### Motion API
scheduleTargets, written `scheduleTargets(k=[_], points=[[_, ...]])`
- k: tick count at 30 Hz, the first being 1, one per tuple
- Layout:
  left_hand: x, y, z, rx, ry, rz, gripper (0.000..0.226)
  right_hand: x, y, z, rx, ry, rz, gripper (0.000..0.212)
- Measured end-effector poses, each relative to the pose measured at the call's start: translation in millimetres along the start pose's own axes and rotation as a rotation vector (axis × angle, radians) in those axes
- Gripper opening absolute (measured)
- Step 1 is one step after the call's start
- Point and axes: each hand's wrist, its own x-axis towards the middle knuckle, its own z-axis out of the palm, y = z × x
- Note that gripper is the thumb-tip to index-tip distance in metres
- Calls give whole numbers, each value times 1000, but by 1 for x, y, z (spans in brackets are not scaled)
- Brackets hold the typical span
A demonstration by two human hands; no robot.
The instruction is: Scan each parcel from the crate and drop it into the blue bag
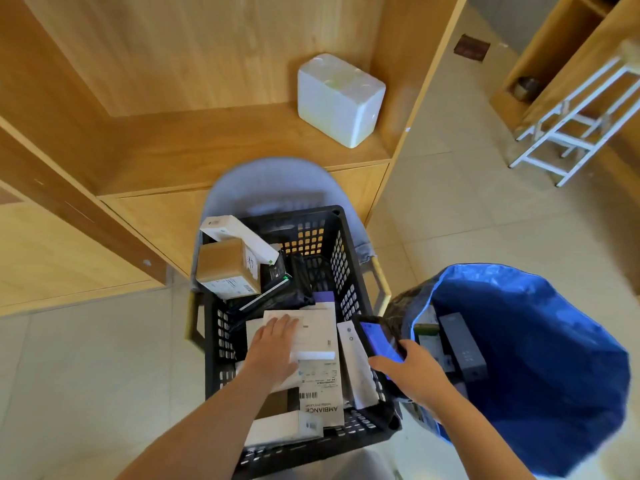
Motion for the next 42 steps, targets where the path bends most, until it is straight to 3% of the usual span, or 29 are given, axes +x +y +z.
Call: scheduleTargets(k=[9, 13, 16, 20, 25, 28, 34, 37, 42], points=[[5, -12, -14, -3, 80, 122, 67, -2, 3, -11, 8, -24, -4, 45], [-10, -22, -28, -122, 170, 49, 52, -7, -4, -18, 20, -32, -38, 43], [-19, -23, -40, -317, 221, -71, 43, -10, -11, -22, 30, -52, -78, 43], [-28, -25, -51, -778, 267, -215, 37, -12, -20, -25, 75, -118, -108, 40], [-38, -20, -62, -1171, 372, -280, 17, -16, -29, -28, 42, -235, -155, 40], [-40, -22, -62, -1340, 360, -302, 17, -20, -34, -28, 21, -269, -179, 37], [-47, -18, -60, -1415, 327, -267, 26, -27, -41, -25, -5, -320, -204, 70], [-49, -18, -57, -1409, 312, -281, 28, -30, -41, -23, -3, -322, -201, 52], [-53, -16, -56, -1385, 307, -272, 27, -30, -37, -21, -5, -306, -212, 54]])
